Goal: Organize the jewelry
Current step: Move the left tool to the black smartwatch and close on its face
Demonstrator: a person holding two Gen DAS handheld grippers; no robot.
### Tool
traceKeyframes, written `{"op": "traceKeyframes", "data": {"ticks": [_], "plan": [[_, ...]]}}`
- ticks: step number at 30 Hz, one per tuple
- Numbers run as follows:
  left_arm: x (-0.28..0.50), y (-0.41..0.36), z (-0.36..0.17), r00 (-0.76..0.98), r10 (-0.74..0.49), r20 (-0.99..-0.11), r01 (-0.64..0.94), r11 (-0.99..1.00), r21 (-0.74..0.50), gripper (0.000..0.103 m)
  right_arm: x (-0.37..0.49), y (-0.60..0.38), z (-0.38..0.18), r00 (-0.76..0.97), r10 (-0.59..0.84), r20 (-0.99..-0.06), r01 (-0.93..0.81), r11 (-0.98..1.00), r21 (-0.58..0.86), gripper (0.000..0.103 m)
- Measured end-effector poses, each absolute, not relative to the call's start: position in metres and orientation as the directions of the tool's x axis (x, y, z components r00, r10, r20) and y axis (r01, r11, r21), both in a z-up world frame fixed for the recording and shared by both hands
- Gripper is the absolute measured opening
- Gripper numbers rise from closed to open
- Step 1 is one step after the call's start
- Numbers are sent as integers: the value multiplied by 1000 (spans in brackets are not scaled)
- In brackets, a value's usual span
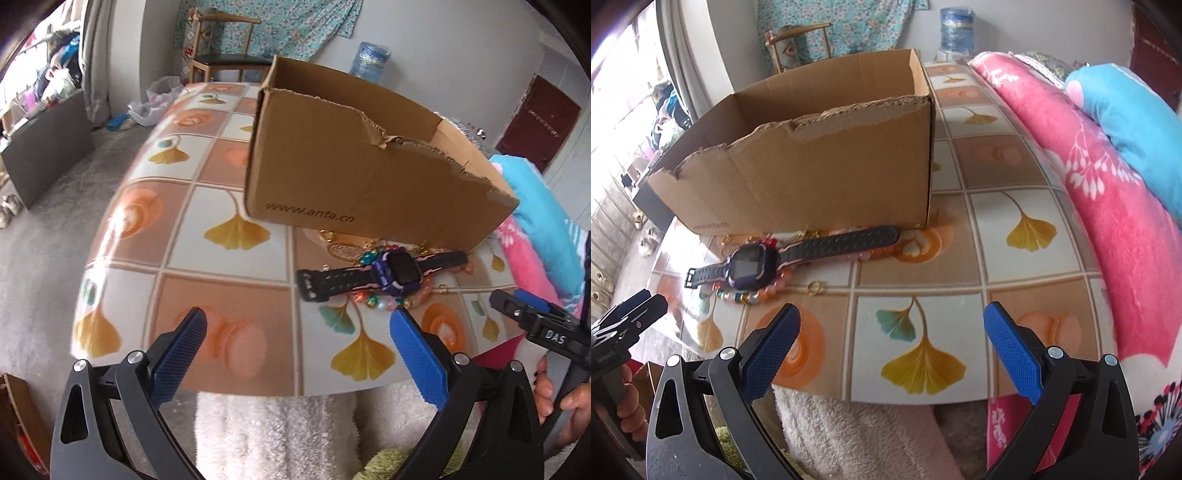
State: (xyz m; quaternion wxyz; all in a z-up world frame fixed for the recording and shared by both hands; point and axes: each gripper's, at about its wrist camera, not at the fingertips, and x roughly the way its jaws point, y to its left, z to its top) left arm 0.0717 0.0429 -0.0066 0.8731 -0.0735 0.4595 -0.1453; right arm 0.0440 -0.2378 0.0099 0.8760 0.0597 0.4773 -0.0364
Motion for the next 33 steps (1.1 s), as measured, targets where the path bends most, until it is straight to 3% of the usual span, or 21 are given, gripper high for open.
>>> {"op": "traceKeyframes", "data": {"ticks": [6,11,20,23,33], "plan": [[92,37,-11,518,-360,-776,200,933,-300,94,55,-251,15,557,13,-830,134,985,106,96],[97,36,-20,448,-428,-785,214,904,-371,69,64,-258,10,545,43,-837,139,980,141,88],[110,43,-28,415,-457,-787,151,887,-435,44,82,-270,-8,514,106,-851,147,967,209,72],[110,44,-29,402,-471,-785,140,879,-455,40,85,-275,-15,500,128,-857,156,960,234,62],[106,44,-25,405,-525,-749,132,844,-520,39,89,-279,-20,500,139,-855,143,960,240,48]]}}
